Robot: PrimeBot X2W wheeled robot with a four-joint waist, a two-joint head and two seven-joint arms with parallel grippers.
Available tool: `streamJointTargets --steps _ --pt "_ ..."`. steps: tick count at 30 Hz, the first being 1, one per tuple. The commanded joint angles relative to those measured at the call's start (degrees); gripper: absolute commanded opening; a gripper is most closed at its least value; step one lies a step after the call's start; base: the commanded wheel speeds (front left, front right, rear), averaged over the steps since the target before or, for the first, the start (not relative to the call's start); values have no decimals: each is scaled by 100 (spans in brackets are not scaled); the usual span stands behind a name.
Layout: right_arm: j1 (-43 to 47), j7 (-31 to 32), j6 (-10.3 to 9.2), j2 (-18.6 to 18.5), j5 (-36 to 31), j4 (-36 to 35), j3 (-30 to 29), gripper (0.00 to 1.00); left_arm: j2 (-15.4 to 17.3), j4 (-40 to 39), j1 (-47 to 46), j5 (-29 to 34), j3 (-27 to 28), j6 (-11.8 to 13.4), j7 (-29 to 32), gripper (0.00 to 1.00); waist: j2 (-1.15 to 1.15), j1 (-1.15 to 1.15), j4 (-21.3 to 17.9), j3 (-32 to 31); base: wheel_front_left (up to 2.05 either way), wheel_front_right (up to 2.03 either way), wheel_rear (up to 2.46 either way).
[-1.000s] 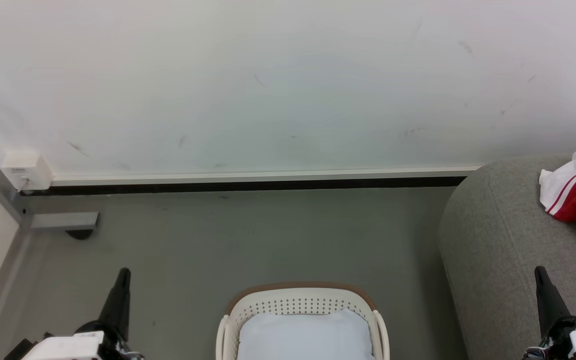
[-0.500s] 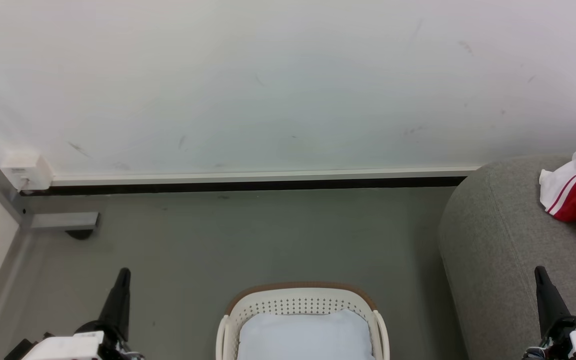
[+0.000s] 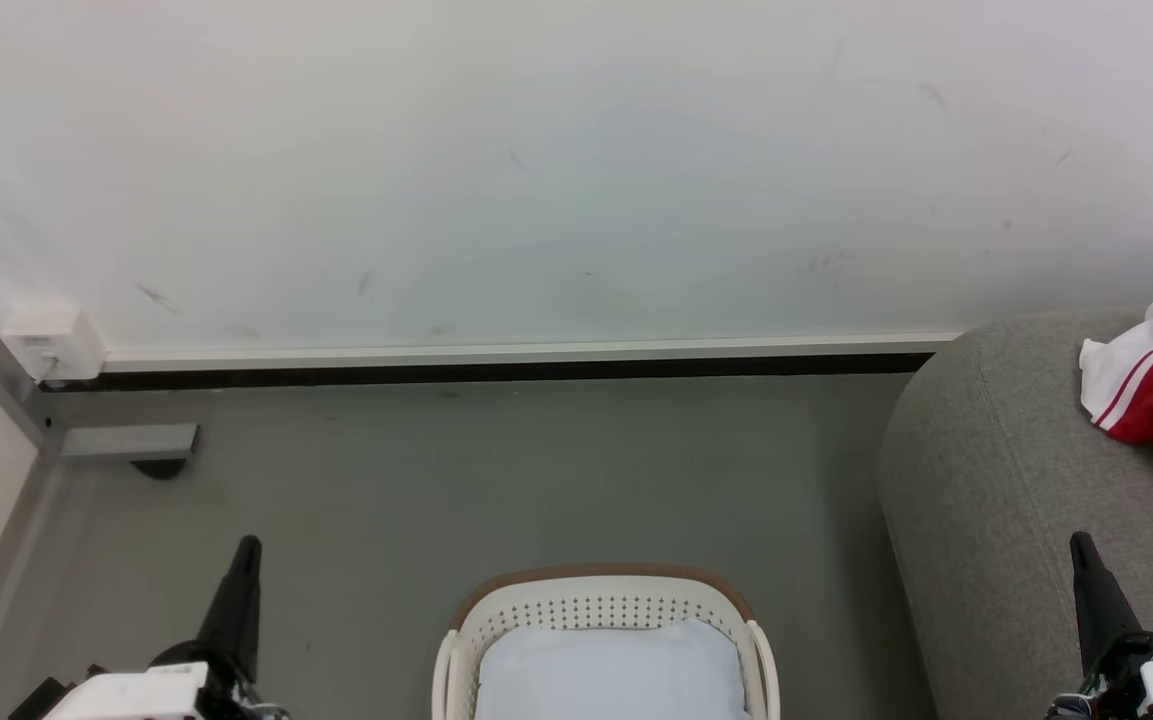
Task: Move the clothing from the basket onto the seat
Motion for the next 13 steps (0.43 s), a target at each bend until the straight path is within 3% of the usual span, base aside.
streamJointTargets --steps 1,13 --pt "-69 18 -12 -38 8 -29 -20 0 12 -21 -49 -79 11 -23 22 0 0 0 0 0 0 0 0" --pt "-69 18 -12 -38 8 -30 -20 0 12 -21 -49 -79 11 -23 21 0 0 0 0 0 0 0 0"
